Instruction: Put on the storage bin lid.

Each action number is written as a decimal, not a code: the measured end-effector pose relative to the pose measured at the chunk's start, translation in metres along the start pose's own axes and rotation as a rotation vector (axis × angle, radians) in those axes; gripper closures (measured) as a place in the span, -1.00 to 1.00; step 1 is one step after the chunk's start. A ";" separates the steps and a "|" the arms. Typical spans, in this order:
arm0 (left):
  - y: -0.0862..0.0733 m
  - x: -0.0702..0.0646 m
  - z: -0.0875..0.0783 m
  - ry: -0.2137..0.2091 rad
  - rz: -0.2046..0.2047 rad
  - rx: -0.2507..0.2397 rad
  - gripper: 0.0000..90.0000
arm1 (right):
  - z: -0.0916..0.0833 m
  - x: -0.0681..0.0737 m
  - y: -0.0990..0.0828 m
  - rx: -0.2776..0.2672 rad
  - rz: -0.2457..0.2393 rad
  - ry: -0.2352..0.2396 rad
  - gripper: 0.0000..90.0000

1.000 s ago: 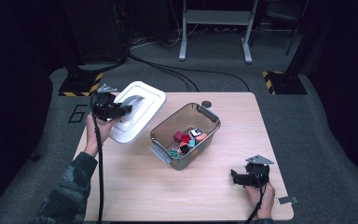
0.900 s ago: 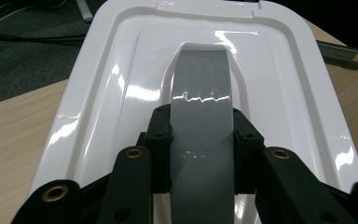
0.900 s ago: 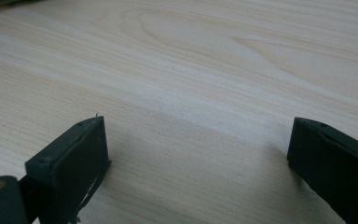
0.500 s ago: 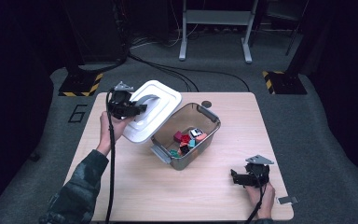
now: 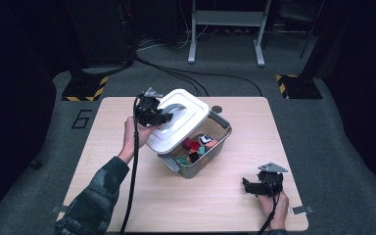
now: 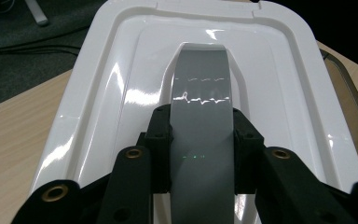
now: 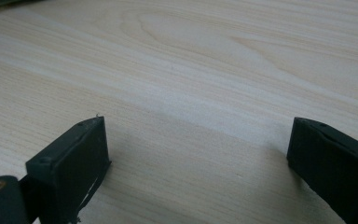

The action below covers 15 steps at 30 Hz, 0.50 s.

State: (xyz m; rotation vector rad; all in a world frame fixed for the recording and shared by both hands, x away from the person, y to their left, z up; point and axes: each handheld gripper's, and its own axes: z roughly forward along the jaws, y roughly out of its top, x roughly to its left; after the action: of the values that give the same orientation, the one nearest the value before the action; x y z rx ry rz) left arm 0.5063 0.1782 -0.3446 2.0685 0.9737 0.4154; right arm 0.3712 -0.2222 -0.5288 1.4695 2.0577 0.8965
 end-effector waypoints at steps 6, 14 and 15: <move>0.004 -0.012 0.011 -0.026 0.004 0.010 0.48 | 0.000 0.000 0.000 0.000 0.002 -0.001 -0.90; 0.004 -0.026 0.025 -0.044 0.019 0.048 0.48 | 0.000 0.000 0.000 0.003 -0.003 -0.001 -0.90; 0.004 -0.028 0.027 -0.044 0.020 0.054 0.48 | 0.000 0.000 0.000 0.003 -0.002 -0.001 -0.90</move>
State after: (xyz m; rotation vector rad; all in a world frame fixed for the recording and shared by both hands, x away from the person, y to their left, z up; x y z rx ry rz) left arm 0.5055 0.1418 -0.3575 2.1288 0.9492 0.3561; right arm 0.3710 -0.2227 -0.5287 1.4683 2.0604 0.8920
